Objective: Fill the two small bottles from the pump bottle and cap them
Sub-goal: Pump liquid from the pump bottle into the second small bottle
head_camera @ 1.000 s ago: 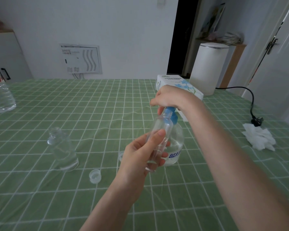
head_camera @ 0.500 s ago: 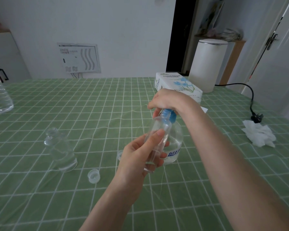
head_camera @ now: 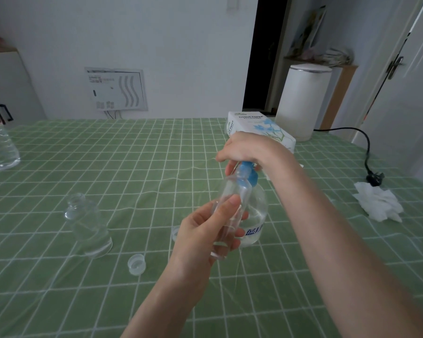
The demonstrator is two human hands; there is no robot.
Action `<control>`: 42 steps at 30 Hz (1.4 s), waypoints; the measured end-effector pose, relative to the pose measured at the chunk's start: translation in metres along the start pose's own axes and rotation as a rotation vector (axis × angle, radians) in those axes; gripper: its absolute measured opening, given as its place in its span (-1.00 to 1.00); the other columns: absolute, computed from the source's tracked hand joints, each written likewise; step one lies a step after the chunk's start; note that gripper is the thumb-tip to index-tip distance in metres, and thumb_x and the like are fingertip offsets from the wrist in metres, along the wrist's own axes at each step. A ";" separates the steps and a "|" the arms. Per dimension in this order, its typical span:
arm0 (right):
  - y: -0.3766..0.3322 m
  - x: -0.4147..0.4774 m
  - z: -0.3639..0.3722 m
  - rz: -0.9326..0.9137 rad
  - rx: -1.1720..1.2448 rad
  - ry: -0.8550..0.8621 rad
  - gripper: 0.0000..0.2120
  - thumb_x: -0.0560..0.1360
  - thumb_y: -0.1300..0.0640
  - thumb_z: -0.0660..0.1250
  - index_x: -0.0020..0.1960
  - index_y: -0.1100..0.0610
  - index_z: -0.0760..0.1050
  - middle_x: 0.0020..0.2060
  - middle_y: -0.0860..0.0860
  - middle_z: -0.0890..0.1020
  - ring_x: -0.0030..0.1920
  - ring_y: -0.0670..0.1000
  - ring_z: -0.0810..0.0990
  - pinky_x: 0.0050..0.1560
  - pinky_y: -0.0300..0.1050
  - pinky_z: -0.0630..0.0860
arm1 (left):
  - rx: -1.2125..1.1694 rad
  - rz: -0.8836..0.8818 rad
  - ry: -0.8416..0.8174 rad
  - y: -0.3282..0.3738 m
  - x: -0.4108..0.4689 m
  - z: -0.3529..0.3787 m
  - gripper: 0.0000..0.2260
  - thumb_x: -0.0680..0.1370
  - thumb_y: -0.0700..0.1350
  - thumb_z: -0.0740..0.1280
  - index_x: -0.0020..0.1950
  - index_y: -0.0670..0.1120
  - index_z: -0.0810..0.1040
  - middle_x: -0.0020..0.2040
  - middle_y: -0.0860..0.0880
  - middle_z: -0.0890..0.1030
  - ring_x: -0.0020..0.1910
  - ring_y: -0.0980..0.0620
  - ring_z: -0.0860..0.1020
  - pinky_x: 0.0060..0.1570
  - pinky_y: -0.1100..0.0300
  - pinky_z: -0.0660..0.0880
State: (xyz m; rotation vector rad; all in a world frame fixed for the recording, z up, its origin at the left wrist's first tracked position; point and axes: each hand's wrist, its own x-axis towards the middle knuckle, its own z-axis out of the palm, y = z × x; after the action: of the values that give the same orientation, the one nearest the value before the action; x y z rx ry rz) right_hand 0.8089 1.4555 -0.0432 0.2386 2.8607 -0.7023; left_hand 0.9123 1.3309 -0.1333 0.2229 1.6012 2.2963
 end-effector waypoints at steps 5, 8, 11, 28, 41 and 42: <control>0.003 0.000 0.006 0.004 0.009 -0.024 -0.65 0.56 0.06 0.28 0.31 0.17 0.47 0.16 0.10 0.64 0.15 0.14 0.61 0.00 -0.07 0.50 | 0.003 -0.005 0.007 -0.003 0.000 -0.001 -0.74 0.31 0.14 0.46 -0.17 -0.01 0.72 -0.25 -0.05 0.67 -0.42 0.12 0.52 -0.25 0.15 0.36; 0.005 0.000 0.009 -0.008 0.027 -0.020 -0.64 0.57 0.07 0.27 0.32 0.19 0.47 0.15 0.11 0.64 0.09 0.14 0.63 0.00 -0.06 0.51 | 0.006 -0.013 0.012 -0.004 0.000 -0.002 -0.71 0.28 0.16 0.47 -0.17 -0.02 0.72 -0.25 -0.06 0.67 -0.41 0.12 0.53 -0.25 0.15 0.37; 0.005 0.000 0.007 -0.025 -0.003 -0.001 -0.63 0.57 0.05 0.26 0.32 0.18 0.46 0.13 0.09 0.64 0.02 0.11 0.60 -0.22 -0.15 0.44 | 0.013 -0.007 0.006 -0.003 0.000 -0.001 -0.73 0.31 0.16 0.47 -0.17 -0.01 0.72 -0.25 -0.05 0.67 -0.42 0.13 0.53 -0.26 0.15 0.36; 0.003 0.002 0.005 -0.005 0.020 -0.005 -0.66 0.56 0.08 0.26 0.28 0.20 0.49 0.16 0.12 0.66 -0.12 0.06 0.51 -0.23 -0.16 0.38 | -0.010 -0.003 0.007 0.000 -0.002 -0.001 -0.75 0.30 0.12 0.43 -0.15 0.00 0.72 -0.22 -0.03 0.69 -0.43 0.14 0.53 -0.28 0.17 0.36; 0.004 0.000 0.007 -0.031 -0.003 0.106 -0.71 0.56 0.14 0.22 0.21 0.23 0.54 0.08 0.11 0.68 -0.15 0.04 0.50 -0.29 -0.19 0.35 | -0.005 -0.004 0.018 0.000 -0.002 0.002 -0.72 0.26 0.14 0.43 -0.15 0.01 0.72 -0.23 -0.02 0.69 -0.44 0.14 0.53 -0.27 0.17 0.35; 0.003 0.000 0.005 -0.029 -0.007 0.118 -0.72 0.56 0.14 0.22 0.20 0.24 0.54 0.08 0.11 0.68 -0.15 0.04 0.51 -0.29 -0.18 0.36 | -0.006 0.000 0.016 0.001 -0.002 0.002 -0.73 0.27 0.13 0.42 -0.15 0.01 0.72 -0.23 -0.02 0.69 -0.44 0.14 0.53 -0.27 0.16 0.34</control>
State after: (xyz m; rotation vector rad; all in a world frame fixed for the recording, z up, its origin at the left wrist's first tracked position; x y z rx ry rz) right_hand 0.8104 1.4553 -0.0486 0.2452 2.9836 -0.7057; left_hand 0.9143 1.3315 -0.1315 0.2035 1.6023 2.3082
